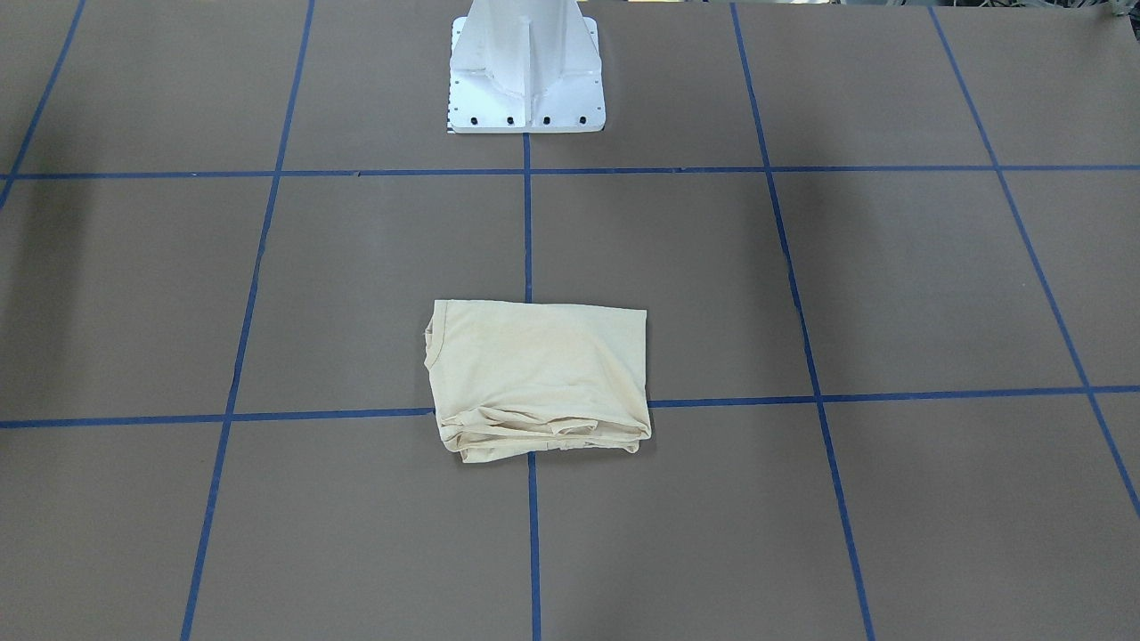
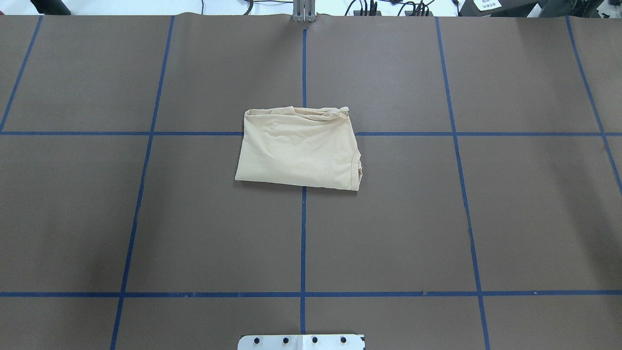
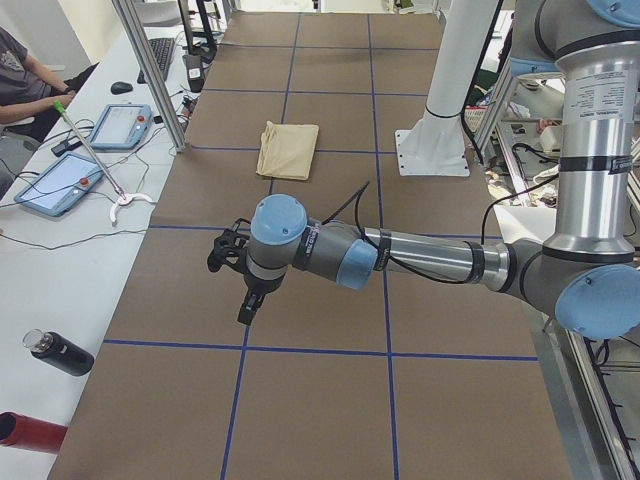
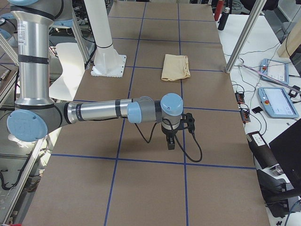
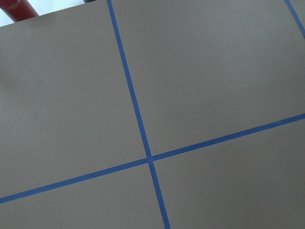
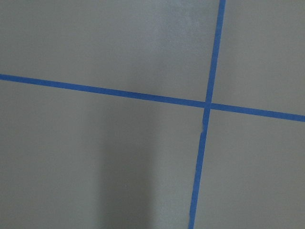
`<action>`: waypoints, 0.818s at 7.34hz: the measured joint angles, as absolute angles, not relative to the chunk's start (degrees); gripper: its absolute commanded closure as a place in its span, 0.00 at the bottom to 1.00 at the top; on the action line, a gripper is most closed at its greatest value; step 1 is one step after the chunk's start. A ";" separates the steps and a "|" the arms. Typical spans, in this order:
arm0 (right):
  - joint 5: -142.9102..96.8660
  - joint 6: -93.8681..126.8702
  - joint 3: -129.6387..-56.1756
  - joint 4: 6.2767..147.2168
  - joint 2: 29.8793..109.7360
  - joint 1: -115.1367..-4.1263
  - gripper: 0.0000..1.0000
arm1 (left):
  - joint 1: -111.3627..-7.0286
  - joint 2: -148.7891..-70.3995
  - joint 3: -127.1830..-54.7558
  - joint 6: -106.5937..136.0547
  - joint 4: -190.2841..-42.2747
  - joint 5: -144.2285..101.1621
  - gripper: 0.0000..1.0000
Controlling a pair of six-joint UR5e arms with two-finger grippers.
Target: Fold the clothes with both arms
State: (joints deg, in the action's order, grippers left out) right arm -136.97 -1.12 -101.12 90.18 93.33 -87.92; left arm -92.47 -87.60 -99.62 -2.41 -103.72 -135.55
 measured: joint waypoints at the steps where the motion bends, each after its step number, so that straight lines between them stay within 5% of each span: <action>1: -136.15 -1.18 -101.04 89.69 93.29 -87.91 0.00 | -92.46 -87.62 -99.66 -2.40 -103.71 -135.53 0.00; 6: -135.53 -1.10 -100.99 88.75 93.01 -87.25 0.00 | -92.32 -87.80 -99.83 -2.46 -103.79 -135.58 0.00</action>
State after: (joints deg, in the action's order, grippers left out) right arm -135.53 -1.10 -100.99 88.75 93.01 -87.25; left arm -92.32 -87.80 -99.83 -2.46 -103.79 -135.58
